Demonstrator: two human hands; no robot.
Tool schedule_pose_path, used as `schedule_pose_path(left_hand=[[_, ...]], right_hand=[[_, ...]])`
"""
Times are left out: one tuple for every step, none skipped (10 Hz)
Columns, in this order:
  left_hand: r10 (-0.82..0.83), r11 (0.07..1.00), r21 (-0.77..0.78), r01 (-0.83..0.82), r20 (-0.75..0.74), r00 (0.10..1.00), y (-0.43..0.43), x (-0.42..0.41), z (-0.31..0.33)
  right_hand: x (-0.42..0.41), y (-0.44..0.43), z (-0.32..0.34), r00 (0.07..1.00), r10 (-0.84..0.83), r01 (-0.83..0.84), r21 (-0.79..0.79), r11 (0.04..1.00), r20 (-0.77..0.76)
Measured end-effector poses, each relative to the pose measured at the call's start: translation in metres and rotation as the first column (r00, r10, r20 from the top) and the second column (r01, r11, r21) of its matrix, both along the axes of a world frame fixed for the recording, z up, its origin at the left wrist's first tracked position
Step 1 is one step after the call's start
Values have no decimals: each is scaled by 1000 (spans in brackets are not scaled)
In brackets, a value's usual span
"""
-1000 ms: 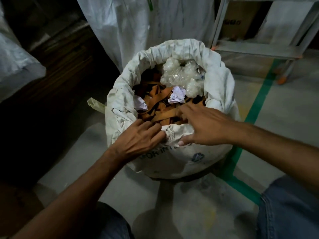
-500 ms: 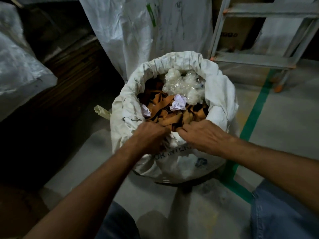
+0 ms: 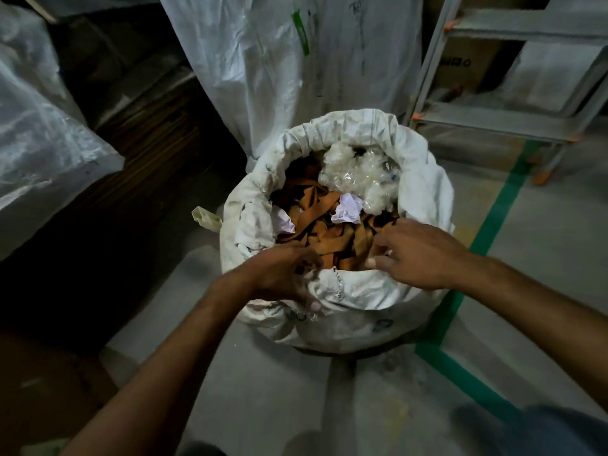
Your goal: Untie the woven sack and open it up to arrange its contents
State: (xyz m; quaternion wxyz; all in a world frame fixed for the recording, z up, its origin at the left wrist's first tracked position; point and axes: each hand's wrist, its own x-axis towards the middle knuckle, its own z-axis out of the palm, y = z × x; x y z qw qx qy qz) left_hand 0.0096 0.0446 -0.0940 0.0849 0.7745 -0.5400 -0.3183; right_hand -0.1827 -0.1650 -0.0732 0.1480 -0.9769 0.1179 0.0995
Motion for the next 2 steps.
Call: schedule_pose_path(left_hand=[[104, 990, -86, -110, -67, 992, 5, -1, 18], [334, 915, -250, -318, 22, 942, 2, -9, 49]], right_hand=[[4, 5, 10, 997, -72, 72, -80, 994, 3], [7, 9, 34, 981, -190, 191, -44, 981, 32]])
